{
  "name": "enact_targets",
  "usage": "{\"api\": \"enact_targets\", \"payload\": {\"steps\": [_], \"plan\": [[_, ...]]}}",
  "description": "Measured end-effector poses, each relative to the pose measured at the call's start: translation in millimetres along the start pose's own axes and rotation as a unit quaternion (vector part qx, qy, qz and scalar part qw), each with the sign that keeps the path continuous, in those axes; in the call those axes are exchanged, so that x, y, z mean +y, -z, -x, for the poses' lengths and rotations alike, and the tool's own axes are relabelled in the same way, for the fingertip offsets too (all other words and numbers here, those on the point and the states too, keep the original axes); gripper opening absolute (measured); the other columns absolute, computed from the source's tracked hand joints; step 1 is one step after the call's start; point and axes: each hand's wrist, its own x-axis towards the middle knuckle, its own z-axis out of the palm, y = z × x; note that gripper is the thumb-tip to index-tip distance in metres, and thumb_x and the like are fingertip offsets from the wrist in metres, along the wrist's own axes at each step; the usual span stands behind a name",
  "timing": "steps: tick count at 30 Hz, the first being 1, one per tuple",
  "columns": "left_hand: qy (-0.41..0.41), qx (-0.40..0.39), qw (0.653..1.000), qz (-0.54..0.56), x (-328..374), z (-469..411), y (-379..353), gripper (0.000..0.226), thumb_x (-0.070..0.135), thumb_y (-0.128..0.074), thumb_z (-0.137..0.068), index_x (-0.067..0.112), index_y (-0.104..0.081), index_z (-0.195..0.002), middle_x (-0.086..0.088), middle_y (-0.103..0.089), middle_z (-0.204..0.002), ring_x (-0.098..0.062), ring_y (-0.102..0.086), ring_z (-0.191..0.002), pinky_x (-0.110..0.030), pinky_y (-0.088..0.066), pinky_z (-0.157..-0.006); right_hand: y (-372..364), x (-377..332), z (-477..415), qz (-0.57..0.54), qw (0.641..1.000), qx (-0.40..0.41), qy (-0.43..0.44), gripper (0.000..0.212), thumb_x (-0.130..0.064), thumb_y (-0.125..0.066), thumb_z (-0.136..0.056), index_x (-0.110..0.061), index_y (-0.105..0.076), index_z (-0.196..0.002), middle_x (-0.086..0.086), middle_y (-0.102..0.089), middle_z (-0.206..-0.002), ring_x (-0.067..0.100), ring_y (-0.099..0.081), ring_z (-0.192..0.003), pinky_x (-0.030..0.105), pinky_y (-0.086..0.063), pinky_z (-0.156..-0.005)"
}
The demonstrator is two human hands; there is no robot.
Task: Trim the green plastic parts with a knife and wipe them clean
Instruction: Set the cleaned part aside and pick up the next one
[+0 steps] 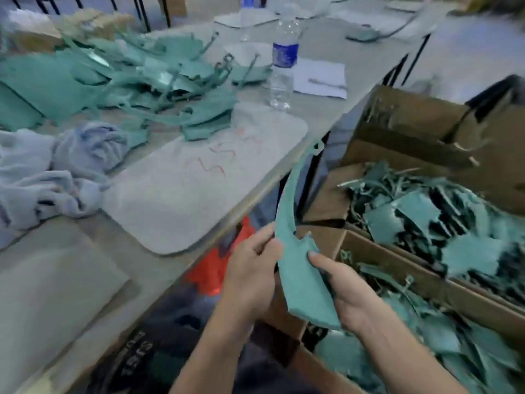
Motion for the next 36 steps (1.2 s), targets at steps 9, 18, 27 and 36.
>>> {"api": "enact_targets", "payload": {"steps": [9,18,27,36], "plan": [[0.258,-0.204,0.934,-0.138,-114,14,-98,0.045,0.039,-0.058,-0.079,0.041,-0.069,-0.123,0.012,-0.065,-0.134,-0.009,-0.059,-0.124,-0.042,-0.046,-0.110,169,89,2,-0.105,0.971,0.192,-0.099,0.035,-0.025,-0.056,-0.102,0.001,-0.068,-0.121,0.023,-0.075,-0.106,0.039,-0.075,-0.088,0.045,-0.063,-0.071],[0.275,-0.126,0.953,-0.009,-109,-4,-107,0.041,0.021,-0.053,-0.105,0.025,-0.053,-0.145,0.002,-0.049,-0.149,-0.007,-0.049,-0.126,-0.032,-0.043,-0.108,187,71,-62,-0.238,0.926,0.287,-0.066,0.050,-0.041,-0.047,-0.107,0.005,-0.050,-0.126,0.021,-0.060,-0.109,0.029,-0.060,-0.091,0.037,-0.055,-0.089],[0.143,0.021,0.988,0.053,-61,-31,-52,0.033,-0.008,-0.057,-0.096,0.021,-0.071,-0.106,-0.007,-0.072,-0.119,-0.015,-0.072,-0.105,-0.030,-0.060,-0.085,48,50,-56,-0.117,0.991,0.044,-0.056,0.022,-0.017,-0.049,-0.102,-0.006,-0.069,-0.098,0.008,-0.072,-0.075,0.016,-0.065,-0.058,0.021,-0.051,-0.052],[-0.091,0.133,0.986,-0.050,66,-23,42,0.020,0.004,-0.082,-0.077,0.024,-0.081,-0.075,-0.007,-0.072,-0.060,-0.012,-0.062,-0.041,-0.019,-0.047,-0.040,-96,-49,4,0.052,0.931,-0.342,0.115,0.033,-0.014,-0.045,-0.100,-0.013,-0.077,-0.092,0.005,-0.070,-0.079,0.015,-0.068,-0.072,0.025,-0.055,-0.070]]}}
